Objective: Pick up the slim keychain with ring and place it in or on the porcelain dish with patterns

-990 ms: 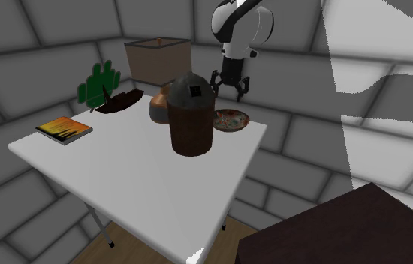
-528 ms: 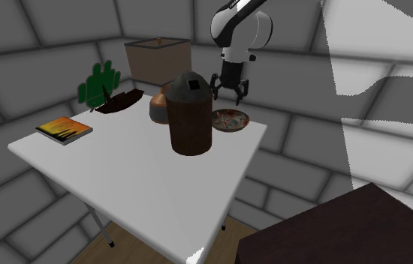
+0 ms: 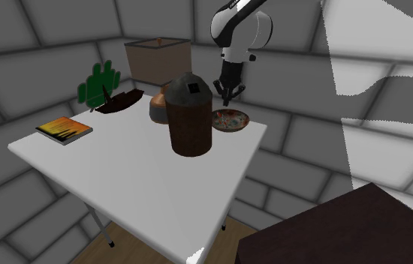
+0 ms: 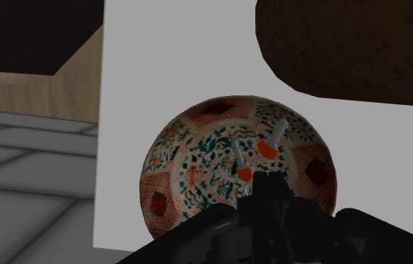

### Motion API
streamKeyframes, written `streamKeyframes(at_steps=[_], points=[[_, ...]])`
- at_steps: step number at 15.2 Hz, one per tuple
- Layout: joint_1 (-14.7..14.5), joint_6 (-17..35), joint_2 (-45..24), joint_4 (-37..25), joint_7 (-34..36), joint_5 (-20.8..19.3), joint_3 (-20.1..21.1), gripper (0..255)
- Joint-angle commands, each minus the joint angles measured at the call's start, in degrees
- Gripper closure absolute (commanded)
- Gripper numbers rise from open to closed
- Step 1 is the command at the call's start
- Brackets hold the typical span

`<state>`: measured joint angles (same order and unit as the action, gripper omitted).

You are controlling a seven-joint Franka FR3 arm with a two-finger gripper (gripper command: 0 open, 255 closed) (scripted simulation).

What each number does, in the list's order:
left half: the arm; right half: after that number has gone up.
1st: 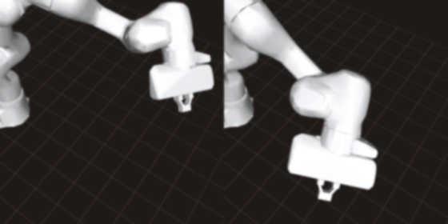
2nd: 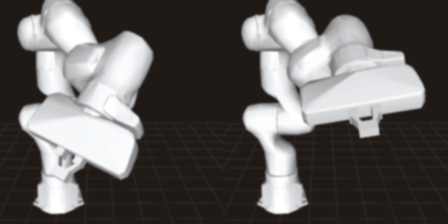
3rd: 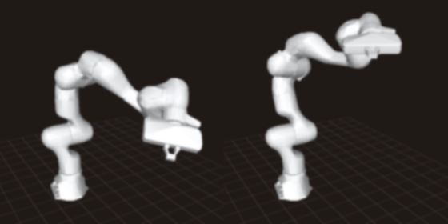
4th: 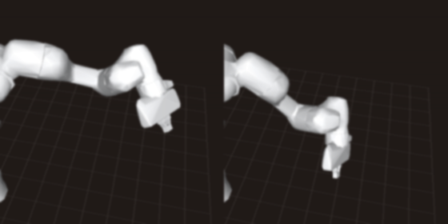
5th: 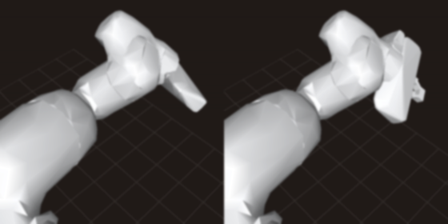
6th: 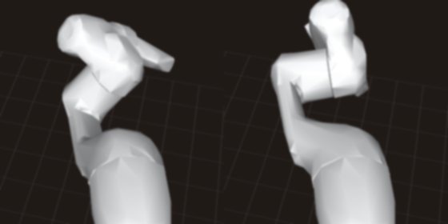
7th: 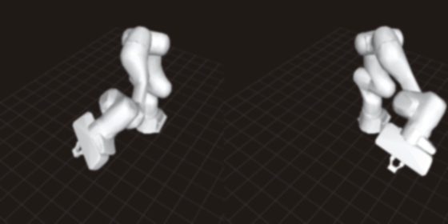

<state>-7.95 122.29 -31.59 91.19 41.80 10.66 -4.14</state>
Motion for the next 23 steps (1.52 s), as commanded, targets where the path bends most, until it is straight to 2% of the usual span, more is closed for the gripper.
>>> streamKeyframes(at_steps=[1,4,5,10,11,18,23], points=[[0.0,0.0,0.0,0.0,0.0,0.0,0.0,255],[0.0,0.0,0.0,0.0,0.0,0.0,0.0,255],[0.0,0.0,0.0,0.0,0.0,0.0,0.0,0],[-5.1,-7.7,-15.5,-18.7,-5.1,-13.5,-2.5,0],[-5.5,-8.2,-16.6,-20.0,-5.6,-14.2,-2.7,0],[-5.1,-4.0,-19.0,-18.1,-5.6,-14.2,-2.8,0],[-5.2,-4.0,-19.0,-18.2,-5.6,-14.1,-2.8,0]])
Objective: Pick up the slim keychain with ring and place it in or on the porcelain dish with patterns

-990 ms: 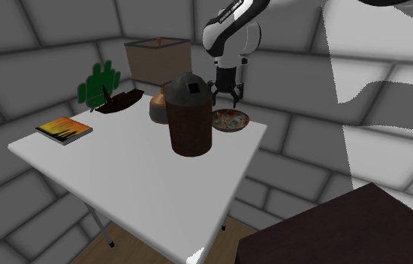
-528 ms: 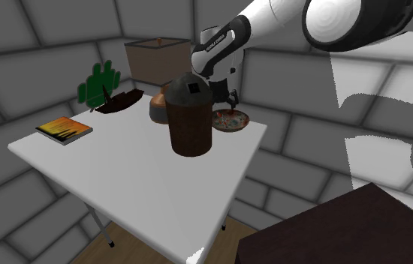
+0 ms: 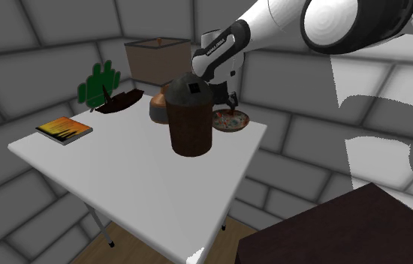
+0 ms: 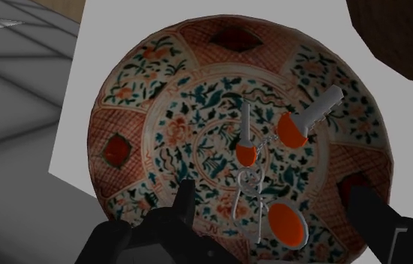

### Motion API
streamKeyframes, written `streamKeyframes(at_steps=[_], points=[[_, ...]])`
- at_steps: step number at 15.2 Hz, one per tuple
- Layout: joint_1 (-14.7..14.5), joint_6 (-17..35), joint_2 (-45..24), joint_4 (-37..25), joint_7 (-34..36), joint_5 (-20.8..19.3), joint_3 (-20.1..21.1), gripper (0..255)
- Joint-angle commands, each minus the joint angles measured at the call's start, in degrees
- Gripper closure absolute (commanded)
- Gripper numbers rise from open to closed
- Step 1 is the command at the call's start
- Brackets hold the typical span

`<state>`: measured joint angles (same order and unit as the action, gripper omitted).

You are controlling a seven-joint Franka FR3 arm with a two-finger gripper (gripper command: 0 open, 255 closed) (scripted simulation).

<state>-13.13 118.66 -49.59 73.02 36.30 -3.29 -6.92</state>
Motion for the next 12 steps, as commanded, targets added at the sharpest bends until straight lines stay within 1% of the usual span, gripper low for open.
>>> streamKeyframes(at_steps=[1,3,4,12], points=[[0.0,-0.4,-1.0,0.0,-0.1,-0.1,0.0,0],[0.0,-0.4,-1.0,0.0,-0.1,-0.1,-0.1,0],[0.0,-0.7,-0.4,0.3,-0.2,-0.2,-0.1,255],[-0.2,-0.8,-0.5,0.0,0.0,-0.2,-0.1,255]])
